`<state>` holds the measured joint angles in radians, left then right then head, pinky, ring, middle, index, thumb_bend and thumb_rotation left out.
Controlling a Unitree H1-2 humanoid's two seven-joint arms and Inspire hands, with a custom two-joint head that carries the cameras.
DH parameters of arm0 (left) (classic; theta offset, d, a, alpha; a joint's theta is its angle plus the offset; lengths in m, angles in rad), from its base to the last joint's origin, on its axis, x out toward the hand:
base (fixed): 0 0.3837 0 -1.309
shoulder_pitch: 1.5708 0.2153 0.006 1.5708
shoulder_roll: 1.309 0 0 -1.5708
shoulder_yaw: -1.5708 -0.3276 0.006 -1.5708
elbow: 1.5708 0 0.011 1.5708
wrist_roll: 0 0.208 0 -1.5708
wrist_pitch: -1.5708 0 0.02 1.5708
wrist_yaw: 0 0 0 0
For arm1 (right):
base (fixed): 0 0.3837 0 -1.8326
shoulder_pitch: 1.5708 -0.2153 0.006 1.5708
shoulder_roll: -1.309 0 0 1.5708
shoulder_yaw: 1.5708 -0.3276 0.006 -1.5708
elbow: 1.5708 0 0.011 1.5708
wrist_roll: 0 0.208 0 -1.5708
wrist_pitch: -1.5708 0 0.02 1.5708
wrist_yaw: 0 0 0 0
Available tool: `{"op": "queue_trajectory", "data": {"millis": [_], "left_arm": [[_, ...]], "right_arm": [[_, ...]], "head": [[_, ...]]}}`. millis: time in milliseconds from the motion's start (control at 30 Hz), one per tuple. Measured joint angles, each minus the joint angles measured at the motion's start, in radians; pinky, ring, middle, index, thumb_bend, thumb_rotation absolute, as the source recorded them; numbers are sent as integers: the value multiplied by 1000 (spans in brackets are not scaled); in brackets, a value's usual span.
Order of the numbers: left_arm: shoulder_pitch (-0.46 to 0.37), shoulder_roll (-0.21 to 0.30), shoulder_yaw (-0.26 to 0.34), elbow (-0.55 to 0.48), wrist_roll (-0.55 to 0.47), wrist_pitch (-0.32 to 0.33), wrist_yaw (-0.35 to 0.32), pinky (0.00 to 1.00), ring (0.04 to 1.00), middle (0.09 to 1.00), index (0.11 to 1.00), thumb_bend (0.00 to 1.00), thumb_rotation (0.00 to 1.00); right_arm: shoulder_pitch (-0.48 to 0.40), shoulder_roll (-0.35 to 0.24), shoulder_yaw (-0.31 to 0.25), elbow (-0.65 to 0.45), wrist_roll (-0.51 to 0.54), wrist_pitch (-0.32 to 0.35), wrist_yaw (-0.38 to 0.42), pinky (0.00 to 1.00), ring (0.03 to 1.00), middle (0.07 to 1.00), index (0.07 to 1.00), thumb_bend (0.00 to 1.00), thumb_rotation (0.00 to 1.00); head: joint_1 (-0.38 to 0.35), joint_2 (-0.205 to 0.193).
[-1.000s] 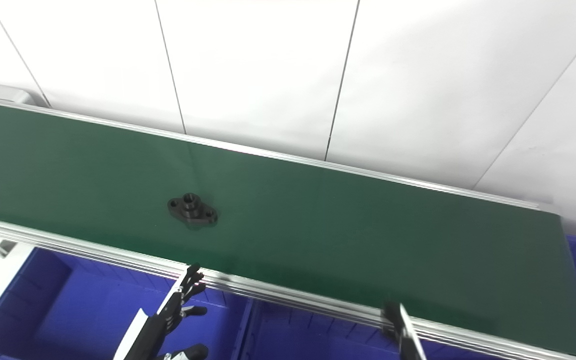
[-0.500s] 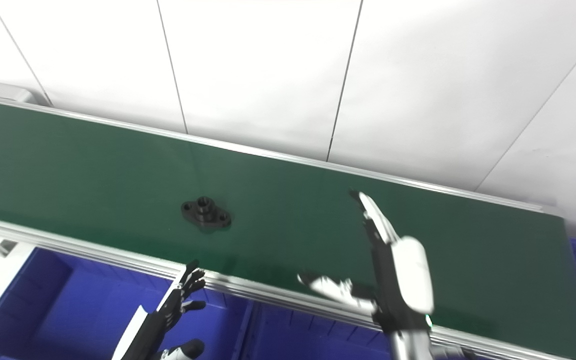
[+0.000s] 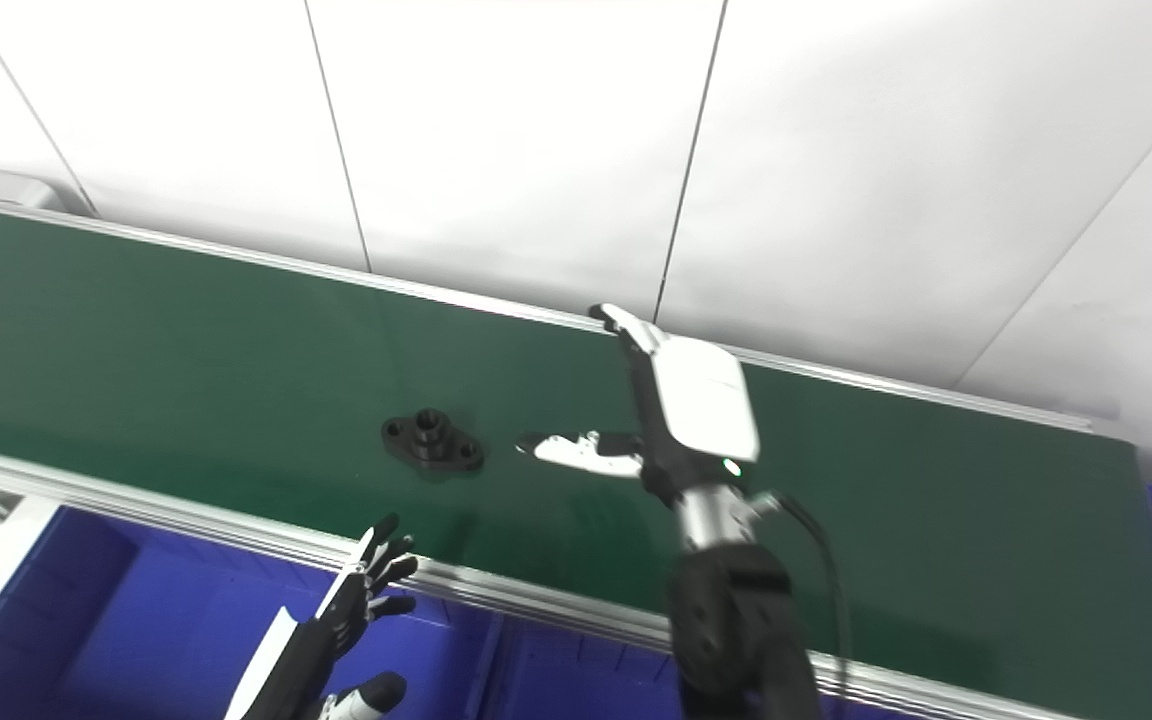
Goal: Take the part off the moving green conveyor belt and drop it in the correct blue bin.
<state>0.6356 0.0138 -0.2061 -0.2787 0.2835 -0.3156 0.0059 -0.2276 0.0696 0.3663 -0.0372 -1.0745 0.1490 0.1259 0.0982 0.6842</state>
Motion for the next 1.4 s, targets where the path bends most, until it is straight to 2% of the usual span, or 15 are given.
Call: {"op": "queue_trajectory", "data": {"millis": [200,433,600,800,1067,1267,1367,1400], "left_arm": [[4,-4,-12,-26,0,3,-1,802,895,939,1000,734,854],[11,-13,-38,-40,-12,7,-2,809,896,936,1000,716,831],[12,-36,-53,-55,-13,10,-1,814,897,929,1000,715,821],[19,-40,-58,-62,-18,15,-1,809,896,926,1000,721,820],[34,-49,-60,-81,-17,26,0,808,895,926,1000,722,825],[45,-49,-60,-96,-18,32,0,807,891,922,1000,727,828],[47,-48,-60,-99,-19,45,-1,810,892,924,1000,726,826],[48,-48,-60,-100,-20,47,-1,809,892,924,1000,722,829]], "right_arm": [[-97,10,55,140,-32,40,-21,576,706,766,810,945,527],[-156,34,113,259,-42,53,-57,577,696,768,815,939,538],[-161,39,145,291,-42,62,-66,542,655,735,802,949,532],[-155,30,173,312,-33,77,-64,541,652,732,811,939,522],[-109,3,230,343,-44,110,-23,507,617,714,771,948,481],[-134,-23,246,350,-53,147,2,478,578,675,721,932,338],[-141,-32,250,360,-53,149,2,411,535,647,698,911,272],[-142,-35,252,362,-53,149,2,361,478,589,675,878,218]], "head": [[-5,8],[-2,12],[14,23],[20,31],[21,49],[17,60],[15,64],[17,69]]}}
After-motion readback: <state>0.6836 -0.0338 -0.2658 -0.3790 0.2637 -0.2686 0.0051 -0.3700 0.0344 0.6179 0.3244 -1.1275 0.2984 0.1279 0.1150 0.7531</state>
